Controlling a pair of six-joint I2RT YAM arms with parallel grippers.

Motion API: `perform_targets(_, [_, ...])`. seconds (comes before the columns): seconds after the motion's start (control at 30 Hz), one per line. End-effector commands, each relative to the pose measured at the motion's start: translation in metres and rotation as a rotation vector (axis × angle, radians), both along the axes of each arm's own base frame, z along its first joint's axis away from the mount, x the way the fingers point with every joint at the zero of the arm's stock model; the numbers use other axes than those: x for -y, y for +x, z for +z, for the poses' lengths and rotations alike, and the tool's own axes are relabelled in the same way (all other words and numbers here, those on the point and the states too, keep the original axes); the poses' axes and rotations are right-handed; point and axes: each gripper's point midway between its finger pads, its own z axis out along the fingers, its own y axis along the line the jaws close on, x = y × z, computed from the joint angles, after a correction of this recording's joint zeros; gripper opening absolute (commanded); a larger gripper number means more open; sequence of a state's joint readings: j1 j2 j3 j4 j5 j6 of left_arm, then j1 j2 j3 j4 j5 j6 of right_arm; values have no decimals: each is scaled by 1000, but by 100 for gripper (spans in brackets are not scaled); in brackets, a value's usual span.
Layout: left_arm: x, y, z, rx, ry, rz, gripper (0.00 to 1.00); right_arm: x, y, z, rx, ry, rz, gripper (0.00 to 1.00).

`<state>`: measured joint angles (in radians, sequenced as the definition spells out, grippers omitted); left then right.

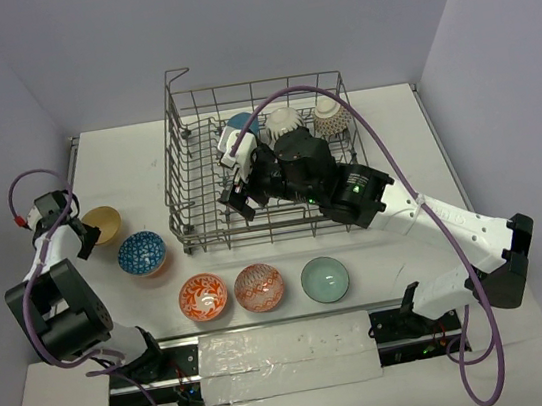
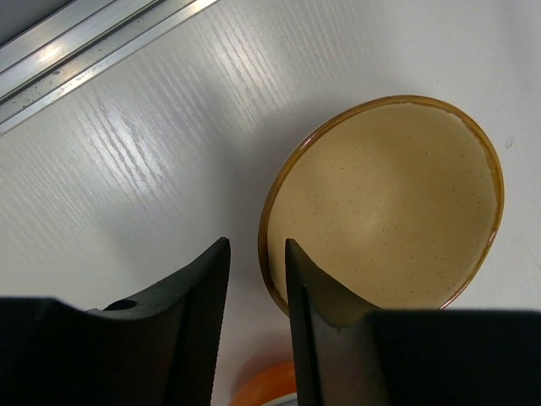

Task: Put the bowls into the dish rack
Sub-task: Pick up the bowl from the corner of the board.

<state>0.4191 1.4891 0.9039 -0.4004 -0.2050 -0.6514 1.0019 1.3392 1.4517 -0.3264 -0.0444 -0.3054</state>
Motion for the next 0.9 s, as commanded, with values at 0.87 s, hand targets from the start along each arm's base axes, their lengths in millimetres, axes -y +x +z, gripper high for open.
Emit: perform_targets(0.87, [-5,10,7,-25,66,20,14,5,6,5,35,-12,-49,88])
